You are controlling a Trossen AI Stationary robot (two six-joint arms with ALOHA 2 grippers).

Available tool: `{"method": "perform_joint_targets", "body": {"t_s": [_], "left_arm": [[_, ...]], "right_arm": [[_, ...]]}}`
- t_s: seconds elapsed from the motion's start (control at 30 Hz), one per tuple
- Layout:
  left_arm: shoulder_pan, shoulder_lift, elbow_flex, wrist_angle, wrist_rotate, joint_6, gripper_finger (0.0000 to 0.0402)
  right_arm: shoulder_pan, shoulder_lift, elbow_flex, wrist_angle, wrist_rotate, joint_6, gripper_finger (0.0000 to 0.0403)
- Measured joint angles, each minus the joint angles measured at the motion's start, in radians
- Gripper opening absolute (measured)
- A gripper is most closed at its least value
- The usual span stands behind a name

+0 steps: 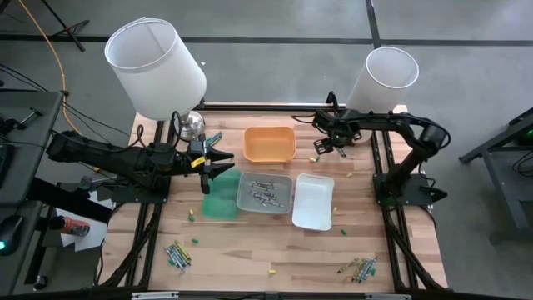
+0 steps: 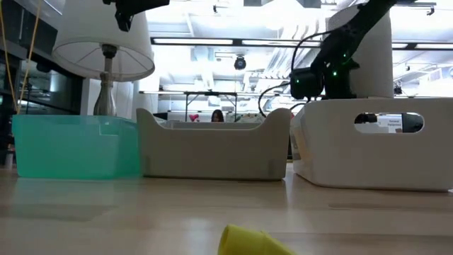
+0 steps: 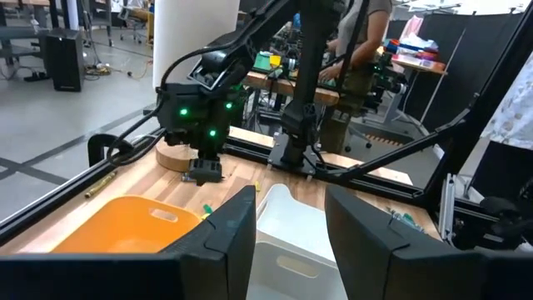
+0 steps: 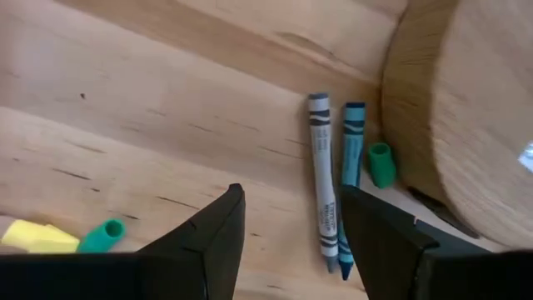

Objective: Sort crayons
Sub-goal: Put the gray crayon into the yellow bin

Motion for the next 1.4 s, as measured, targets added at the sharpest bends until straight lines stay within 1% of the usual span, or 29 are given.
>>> {"method": "perform_joint_targets", "body": {"t_s": [0.1,0.33,0.47,0.67,0.83,0.93,1.1,1.2,1.4], "left_arm": [[0.000,0.000,0.000,0.000,0.000,-0.001,0.0131],[0.000,0.000,0.000,0.000,0.000,-0.003,0.0131],[0.000,0.000,0.000,-0.001,0.000,-0.031,0.0131],[0.000,0.000,0.000,-0.001,0.000,-0.034,0.0131],[0.000,0.000,0.000,-0.001,0.000,-0.051,0.0131],[0.000,0.000,0.000,-0.001,0.000,-0.068,0.0131],[0.000,0.000,0.000,-0.002,0.000,-0.068,0.0131],[0.000,0.000,0.000,-0.007,0.000,-0.068,0.0131],[0.000,0.000,0.000,-0.017,0.000,-0.068,0.0131]], "right_arm": [[-0.009,0.014,0.000,0.006,-0.025,-0.017,0.0193],[-0.009,0.018,0.000,0.014,-0.039,-0.022,0.0193],[-0.009,0.023,0.000,0.017,-0.061,-0.055,0.0193],[-0.013,0.065,0.003,0.010,-0.037,-0.045,0.0193],[0.002,0.071,0.003,0.010,-0.001,-0.047,0.0193],[0.007,0.072,0.003,0.016,-0.009,-0.078,0.0193],[0.030,0.048,-0.003,0.036,-0.015,-0.125,0.0193],[0.043,0.019,-0.002,0.042,-0.021,-0.125,0.0193],[0.033,0.007,-0.001,0.024,0.031,-0.078,0.0193]]}}
